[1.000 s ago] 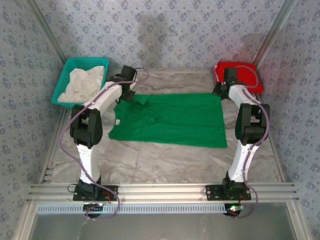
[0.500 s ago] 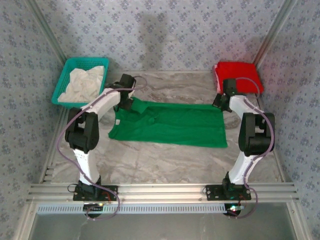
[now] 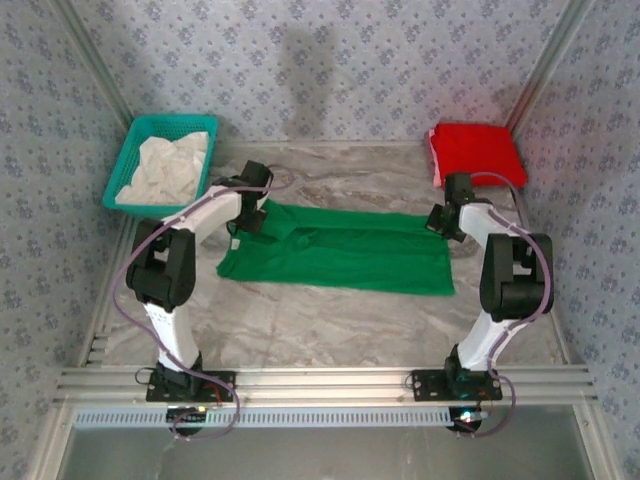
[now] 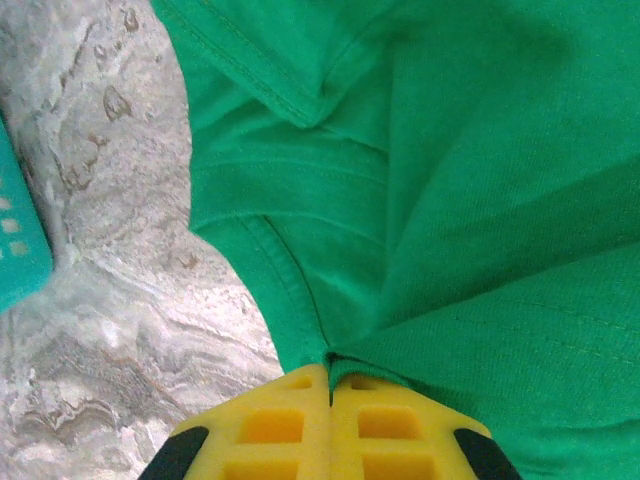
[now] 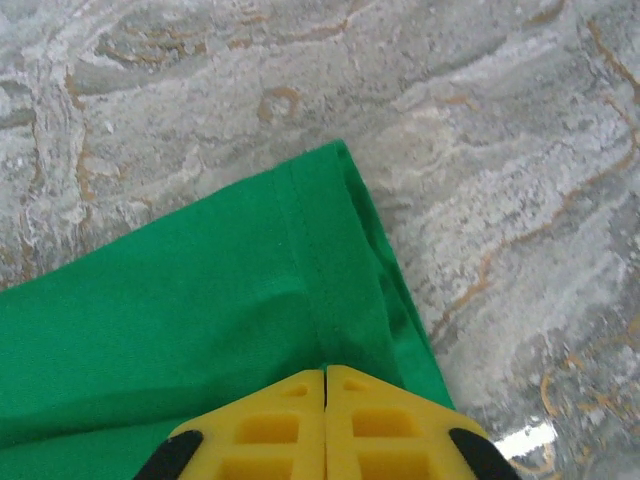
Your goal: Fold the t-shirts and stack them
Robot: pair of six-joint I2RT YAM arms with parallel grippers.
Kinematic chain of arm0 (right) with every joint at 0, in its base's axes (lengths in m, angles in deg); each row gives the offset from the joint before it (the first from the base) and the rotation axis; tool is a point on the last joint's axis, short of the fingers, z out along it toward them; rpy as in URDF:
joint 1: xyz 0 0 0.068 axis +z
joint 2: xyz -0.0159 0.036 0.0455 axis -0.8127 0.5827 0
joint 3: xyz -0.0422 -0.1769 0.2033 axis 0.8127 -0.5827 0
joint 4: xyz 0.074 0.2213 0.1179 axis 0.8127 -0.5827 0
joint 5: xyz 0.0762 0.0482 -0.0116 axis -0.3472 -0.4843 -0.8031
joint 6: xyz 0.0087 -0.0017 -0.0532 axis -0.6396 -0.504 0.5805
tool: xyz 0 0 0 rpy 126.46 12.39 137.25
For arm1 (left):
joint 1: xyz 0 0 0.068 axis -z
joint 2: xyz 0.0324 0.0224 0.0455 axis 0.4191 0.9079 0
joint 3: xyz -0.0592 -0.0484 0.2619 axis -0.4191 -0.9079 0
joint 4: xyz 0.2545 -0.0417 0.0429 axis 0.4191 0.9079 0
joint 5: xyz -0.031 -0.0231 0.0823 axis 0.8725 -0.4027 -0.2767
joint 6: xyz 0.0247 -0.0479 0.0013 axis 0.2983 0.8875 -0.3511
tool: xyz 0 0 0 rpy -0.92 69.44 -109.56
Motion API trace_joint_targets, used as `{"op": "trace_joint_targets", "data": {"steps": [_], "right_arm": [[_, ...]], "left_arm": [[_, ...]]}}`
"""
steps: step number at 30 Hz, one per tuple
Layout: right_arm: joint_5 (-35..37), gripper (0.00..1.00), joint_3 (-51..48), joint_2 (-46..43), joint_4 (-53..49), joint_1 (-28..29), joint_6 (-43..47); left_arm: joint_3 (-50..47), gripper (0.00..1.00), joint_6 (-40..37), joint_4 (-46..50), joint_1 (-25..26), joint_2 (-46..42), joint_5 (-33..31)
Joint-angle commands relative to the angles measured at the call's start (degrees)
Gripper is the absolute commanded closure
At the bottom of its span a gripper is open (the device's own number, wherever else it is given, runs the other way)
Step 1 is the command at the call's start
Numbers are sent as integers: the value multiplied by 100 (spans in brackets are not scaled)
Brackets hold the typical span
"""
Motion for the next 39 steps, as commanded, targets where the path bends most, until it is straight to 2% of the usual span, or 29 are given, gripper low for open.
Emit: {"op": "trace_joint_targets", "data": {"steps": [1, 2, 4, 7, 12, 16, 20, 25, 27, 32, 35, 39], "right_arm": [[-30, 87, -163, -385, -403, -54, -147], [-42, 86, -223, -495, -457, -54, -164], [-31, 86, -329, -730, -601, -52, -201], [-143, 84, -410, -1070, -891, -78, -318], [-154, 84, -341, -1320, -872, -105, -350], [-560, 83, -134, -896, -608, -84, -208], [-665, 84, 215, -209, -449, 66, -86], [-989, 86, 245, 403, -13, -1, -127], [-1083, 86, 190, 583, 103, -7, -208], [-1158, 86, -61, 640, 312, -43, -337], [-1183, 86, -108, 623, 342, -54, -342], [-1196, 87, -92, 630, 345, -52, -329]], "left_arm": [[-135, 81, 273, 179, 67, -470, 97], [-187, 77, 338, 196, 82, -569, 138], [-336, 76, 437, 217, 92, -783, 227], [-533, 65, 593, 290, 103, -1076, 310], [-670, 65, 727, 253, 96, -1198, 333], [-649, 62, 860, 104, 92, -1118, 684], [-778, 53, 858, -241, 96, -1139, 950], [-590, 52, 886, -486, 96, -1052, 1273], [-461, 45, 926, -570, 96, -979, 1493], [-205, 39, 1220, -524, 131, -664, 1690], [-444, 38, 1414, -698, 209, -675, 1805], [-836, 36, 2089, -881, 463, -866, 1822]]}}
